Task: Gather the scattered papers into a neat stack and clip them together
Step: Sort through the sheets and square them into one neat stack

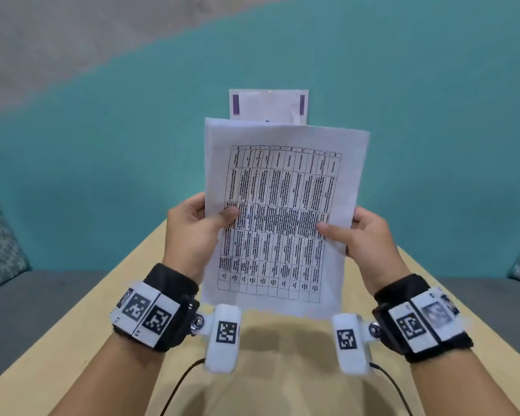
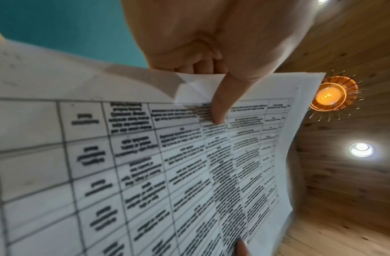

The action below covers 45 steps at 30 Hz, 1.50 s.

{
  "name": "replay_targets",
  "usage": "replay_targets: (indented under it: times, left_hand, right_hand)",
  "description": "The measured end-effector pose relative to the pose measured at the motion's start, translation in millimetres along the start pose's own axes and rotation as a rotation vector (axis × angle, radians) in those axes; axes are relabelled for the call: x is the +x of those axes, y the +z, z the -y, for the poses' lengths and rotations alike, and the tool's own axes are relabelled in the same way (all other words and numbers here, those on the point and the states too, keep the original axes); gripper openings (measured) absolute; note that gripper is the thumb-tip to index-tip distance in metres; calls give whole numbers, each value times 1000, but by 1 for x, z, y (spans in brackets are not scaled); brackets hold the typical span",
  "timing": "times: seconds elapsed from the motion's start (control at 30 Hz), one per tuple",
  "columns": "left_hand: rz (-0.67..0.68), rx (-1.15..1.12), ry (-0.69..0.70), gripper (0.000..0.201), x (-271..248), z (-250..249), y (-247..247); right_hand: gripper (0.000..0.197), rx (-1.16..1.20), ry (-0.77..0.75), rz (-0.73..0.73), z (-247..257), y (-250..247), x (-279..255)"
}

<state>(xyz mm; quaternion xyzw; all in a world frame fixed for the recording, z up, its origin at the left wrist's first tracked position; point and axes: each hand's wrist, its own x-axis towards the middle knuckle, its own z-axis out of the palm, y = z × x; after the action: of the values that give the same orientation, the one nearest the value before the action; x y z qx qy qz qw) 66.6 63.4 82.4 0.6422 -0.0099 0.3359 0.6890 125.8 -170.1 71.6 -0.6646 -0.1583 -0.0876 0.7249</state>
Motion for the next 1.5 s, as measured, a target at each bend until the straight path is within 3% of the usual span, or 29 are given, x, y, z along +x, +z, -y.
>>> replay_targets:
  times: [0.17,0.43,0.63,0.93,1.17,1.5]
  left_hand:
    - [-45,2,-26,32,-2,23,5]
    - [70,-4,-281,33,-4,49,3]
    - [67,-21,-234,33,1,48,3]
    - [64,37,-307,39,-2,69,1]
    - [78,51,-312,36,-1,73,-1]
    - [96,113,-297,37,-6,63,-3]
  right_hand:
    - [34,-114,-170,-95,-17,18,-1]
    - [37,-3,125,-109,-46,20,-2]
    - [33,-16,76,-74,-37,20,1]
    - [29,-14,137,-82,-54,21,-1]
    - [34,19,133,-44,-55,19,0]
    - [22,-68,69,-37,-52,21,-5]
